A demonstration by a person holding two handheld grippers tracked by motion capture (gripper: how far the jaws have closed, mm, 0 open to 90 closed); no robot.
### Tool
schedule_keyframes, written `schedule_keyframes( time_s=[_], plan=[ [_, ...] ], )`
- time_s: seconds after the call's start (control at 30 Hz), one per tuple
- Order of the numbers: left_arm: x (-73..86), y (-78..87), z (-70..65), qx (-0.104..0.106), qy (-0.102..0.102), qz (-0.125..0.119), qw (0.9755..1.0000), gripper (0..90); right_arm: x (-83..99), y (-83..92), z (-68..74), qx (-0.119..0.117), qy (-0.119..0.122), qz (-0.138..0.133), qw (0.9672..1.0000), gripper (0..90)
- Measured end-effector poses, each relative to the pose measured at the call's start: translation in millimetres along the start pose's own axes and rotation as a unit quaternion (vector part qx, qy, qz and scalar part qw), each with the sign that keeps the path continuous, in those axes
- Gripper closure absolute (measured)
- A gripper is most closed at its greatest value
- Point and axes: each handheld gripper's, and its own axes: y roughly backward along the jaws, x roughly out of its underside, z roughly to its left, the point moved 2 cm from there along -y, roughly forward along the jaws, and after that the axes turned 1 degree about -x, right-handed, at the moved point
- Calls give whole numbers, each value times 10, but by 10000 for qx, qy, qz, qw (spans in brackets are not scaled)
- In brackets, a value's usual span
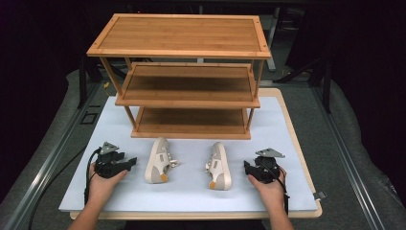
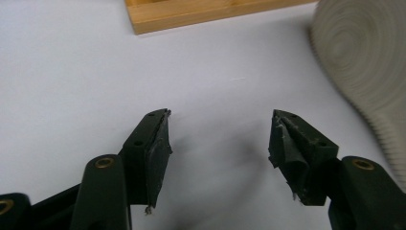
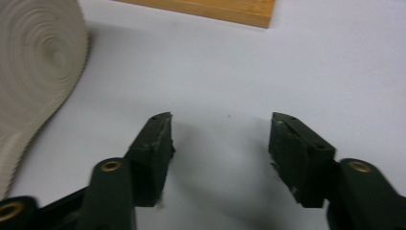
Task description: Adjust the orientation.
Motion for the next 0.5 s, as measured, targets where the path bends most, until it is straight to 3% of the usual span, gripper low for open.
schedule_keyframes(
  time_s=[0.03, 0.07, 0.1, 0.13, 0.23, 0.27, 0.33, 0.37, 0.5],
  plan=[
    [5, 30, -3, 48, 49, -38, 10000, 398, 0, 0, 0, 0, 0, 0, 10000, 439],
    [9, 51, -6, 56, 42, -70, 10000, 411, 6, 20, 9, -148, 70, 9, 9999, 458],
    [12, 87, -16, 95, 43, -102, 9999, 422, 1, 77, 55, 39, 298, 48, 9995, 468],
    [12, 107, -25, 138, 74, -136, 9998, 422, -5, 95, 69, -76, 364, -16, 9993, 471],
    [-2, 231, -84, 529, 235, -326, 9978, 424, -47, 171, 135, -236, 334, -232, 9989, 469],
    [-2, 231, -84, 529, 235, -326, 9978, 428, -47, 171, 135, -236, 334, -232, 9989, 469],
    [-13, 279, -133, 539, 151, -437, 9975, 434, -62, 210, 175, -555, 111, -350, 9978, 470],
    [-18, 297, -155, 486, 68, -453, 9978, 435, -65, 230, 193, -574, 83, -407, 9975, 470],
    [-29, 327, -223, 424, -24, -505, 9978, 459, -71, 315, 242, -385, 286, -611, 9970, 473]
  ],
)
